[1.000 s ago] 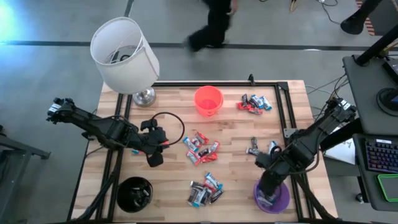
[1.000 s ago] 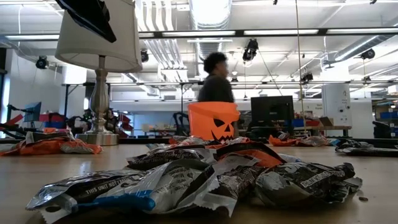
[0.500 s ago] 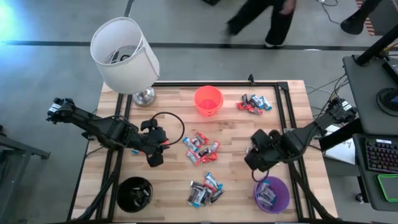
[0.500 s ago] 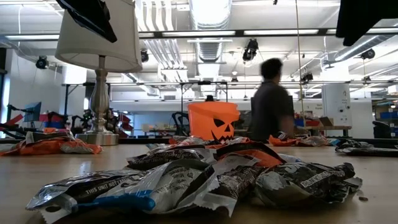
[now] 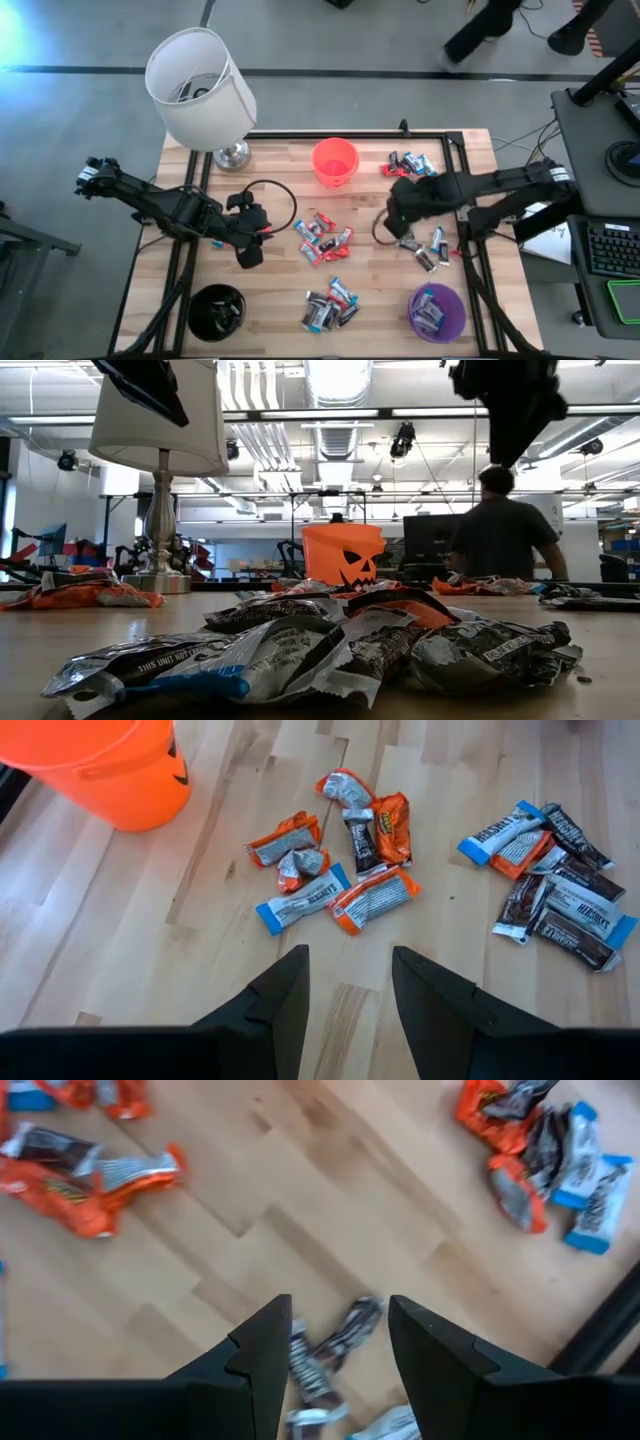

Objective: Organize candy in baskets
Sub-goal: Put the orange chocolate into the orange bucket

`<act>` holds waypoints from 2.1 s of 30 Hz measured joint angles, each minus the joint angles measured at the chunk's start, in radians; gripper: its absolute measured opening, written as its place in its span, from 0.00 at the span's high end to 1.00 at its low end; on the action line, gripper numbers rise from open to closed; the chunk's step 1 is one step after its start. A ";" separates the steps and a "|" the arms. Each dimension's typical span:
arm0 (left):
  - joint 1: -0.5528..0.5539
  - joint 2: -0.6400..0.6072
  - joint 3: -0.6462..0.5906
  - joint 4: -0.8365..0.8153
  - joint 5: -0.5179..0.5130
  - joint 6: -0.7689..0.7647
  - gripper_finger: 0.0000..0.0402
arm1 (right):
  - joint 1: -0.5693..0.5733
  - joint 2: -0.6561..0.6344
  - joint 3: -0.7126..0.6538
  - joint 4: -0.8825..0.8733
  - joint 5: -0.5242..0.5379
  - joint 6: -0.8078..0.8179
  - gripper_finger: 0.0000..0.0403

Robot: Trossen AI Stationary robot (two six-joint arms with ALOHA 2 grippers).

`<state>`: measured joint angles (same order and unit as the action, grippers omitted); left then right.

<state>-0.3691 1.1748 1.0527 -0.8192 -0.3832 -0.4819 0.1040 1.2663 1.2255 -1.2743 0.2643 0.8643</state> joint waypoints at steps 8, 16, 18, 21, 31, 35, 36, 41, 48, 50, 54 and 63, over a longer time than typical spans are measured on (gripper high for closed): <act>0.000 0.000 0.000 0.007 0.000 -0.034 0.69 | -0.259 0.000 0.000 0.007 -0.084 -0.276 0.60; 0.001 0.000 0.000 0.011 -0.053 -0.058 0.69 | -0.500 -0.001 -0.002 0.061 -0.173 -0.559 0.60; 0.001 0.000 0.000 0.011 -0.064 -0.061 0.69 | -0.551 0.000 -0.005 0.094 -0.200 -0.631 0.60; 0.004 0.000 0.000 0.012 -0.082 -0.079 0.69 | -0.629 0.012 -0.015 0.117 -0.226 -0.723 0.60; 0.028 0.000 0.000 0.012 -0.107 -0.109 0.69 | -0.822 0.128 -0.143 0.199 -0.284 -0.918 0.60; 0.039 0.000 0.000 0.012 -0.107 -0.129 0.69 | -0.851 0.172 -0.185 0.225 -0.288 -0.948 0.60; 0.041 0.000 0.000 0.012 -0.107 -0.133 0.69 | -0.855 0.179 -0.194 0.232 -0.288 -0.951 0.60; 0.054 0.000 0.000 0.012 -0.107 -0.134 0.69 | -0.868 0.206 -0.228 0.266 -0.287 -0.953 0.60; 0.080 0.000 0.000 0.012 -0.107 -0.134 0.69 | -0.876 0.242 -0.235 0.293 -0.266 -0.946 0.61; 0.084 0.000 0.000 0.012 -0.107 -0.134 0.69 | -0.879 0.249 -0.236 0.293 -0.244 -0.943 0.62; 0.085 0.000 0.000 0.012 -0.107 -0.134 0.69 | -0.893 0.263 -0.239 0.291 -0.237 -0.917 0.65; 0.085 0.000 0.000 0.012 -0.106 -0.134 0.69 | -0.900 0.308 -0.250 0.295 -0.237 -0.910 0.64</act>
<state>-0.2840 1.1748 1.0527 -0.8073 -0.4892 -0.6159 -0.7956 1.5746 0.9757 -0.9791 0.0273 -0.0456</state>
